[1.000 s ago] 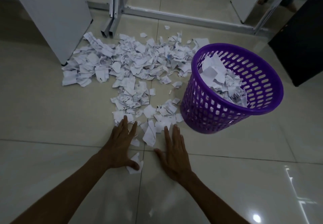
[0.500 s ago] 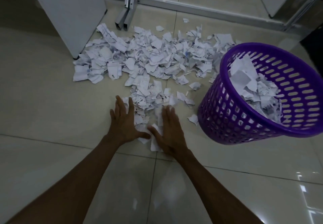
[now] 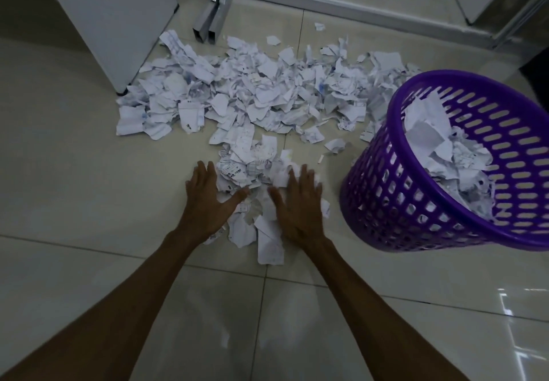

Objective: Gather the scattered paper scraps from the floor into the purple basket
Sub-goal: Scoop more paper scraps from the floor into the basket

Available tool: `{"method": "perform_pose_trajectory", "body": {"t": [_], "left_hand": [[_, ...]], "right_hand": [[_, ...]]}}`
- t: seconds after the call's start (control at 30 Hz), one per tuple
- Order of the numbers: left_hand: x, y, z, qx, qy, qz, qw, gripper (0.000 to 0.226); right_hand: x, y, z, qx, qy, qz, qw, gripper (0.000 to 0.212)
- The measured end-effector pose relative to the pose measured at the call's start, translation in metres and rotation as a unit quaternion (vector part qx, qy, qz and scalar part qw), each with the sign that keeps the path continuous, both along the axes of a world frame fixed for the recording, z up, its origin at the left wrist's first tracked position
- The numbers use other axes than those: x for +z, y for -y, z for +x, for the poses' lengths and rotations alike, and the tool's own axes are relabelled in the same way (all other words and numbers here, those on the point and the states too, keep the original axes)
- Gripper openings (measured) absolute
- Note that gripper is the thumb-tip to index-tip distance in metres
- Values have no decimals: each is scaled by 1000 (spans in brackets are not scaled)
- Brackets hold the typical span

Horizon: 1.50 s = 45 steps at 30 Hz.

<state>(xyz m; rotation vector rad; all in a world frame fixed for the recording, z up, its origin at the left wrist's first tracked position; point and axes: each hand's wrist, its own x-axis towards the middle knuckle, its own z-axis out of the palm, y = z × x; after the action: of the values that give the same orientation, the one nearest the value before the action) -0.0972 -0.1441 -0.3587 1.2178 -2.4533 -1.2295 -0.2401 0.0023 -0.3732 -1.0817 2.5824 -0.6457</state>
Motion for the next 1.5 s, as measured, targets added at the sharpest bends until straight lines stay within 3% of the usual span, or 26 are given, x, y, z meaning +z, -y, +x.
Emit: {"method": "perform_pose_trajectory", "body": {"t": [0.17,0.3,0.43,0.5,0.77,0.97,1.2,1.33,1.5], "left_hand": [[-1,-1,1,19,-16,1,1000,110],[6,-2,-1,74,-76,64,992,103],[20,7,-10,100,-117,61,986,79],[24,11,-16,72,-126,55,988,66],[21,11,-26,97,-164,134,972,51],[17,12,-24,152,-191,181,953,43],[26,9,-29,209,-220,293,907,35],[31,7,-25,196,-217,291,911,28],[46,3,-22,165,-205,234,936,36]], "right_hand": [[5,-5,24,41,73,-87,993,87],[15,-16,11,-52,-40,-163,985,69],[16,-8,-4,12,69,-86,994,104],[19,5,-4,54,71,-70,994,116],[31,64,-7,131,69,-37,988,126],[25,72,-7,169,2,75,983,104],[27,63,7,149,-33,-47,987,51],[35,68,13,171,-69,-30,982,25],[47,70,17,127,-39,-34,991,19]]}}
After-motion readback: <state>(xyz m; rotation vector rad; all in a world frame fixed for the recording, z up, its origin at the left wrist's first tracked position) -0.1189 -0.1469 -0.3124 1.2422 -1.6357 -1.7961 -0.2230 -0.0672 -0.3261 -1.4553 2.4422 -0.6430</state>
